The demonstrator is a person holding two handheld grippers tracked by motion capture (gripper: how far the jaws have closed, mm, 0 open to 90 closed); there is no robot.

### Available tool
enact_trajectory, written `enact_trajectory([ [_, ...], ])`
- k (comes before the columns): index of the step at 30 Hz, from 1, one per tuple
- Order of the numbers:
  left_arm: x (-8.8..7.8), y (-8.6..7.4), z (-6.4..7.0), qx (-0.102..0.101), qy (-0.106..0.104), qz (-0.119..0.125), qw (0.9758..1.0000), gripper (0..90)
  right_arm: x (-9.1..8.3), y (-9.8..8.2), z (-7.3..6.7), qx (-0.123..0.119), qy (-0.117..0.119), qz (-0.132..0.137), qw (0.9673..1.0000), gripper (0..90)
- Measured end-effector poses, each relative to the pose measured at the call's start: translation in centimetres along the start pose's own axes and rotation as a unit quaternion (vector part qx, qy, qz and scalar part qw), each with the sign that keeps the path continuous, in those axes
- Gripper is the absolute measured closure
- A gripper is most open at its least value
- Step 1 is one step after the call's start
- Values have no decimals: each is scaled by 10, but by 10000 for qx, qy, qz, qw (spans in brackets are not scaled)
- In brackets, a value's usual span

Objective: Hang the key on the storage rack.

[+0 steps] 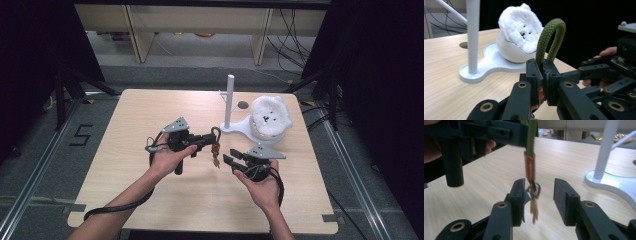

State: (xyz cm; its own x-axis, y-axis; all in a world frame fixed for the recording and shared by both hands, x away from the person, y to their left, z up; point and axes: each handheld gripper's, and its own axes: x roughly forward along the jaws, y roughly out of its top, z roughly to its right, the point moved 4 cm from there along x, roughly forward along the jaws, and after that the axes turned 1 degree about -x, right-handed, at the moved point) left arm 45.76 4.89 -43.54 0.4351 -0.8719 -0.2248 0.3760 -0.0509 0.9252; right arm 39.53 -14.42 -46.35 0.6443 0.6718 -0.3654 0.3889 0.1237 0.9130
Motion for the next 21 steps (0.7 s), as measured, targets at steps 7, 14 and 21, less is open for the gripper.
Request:
enact_trajectory([
  [7, -2, 2, -7, 73, 145, 41, 9999, 839, -7, -6, 9, -150, -246, -2, 9996, 596],
  [14, -7, 7, -17, 170, 384, 67, 9991, 839, -14, -12, 14, -87, -420, 1, 9991, 571],
  [21, -7, 14, -29, 222, 574, 103, 9981, 839, -20, -22, 21, -182, -490, -40, 9986, 545],
])
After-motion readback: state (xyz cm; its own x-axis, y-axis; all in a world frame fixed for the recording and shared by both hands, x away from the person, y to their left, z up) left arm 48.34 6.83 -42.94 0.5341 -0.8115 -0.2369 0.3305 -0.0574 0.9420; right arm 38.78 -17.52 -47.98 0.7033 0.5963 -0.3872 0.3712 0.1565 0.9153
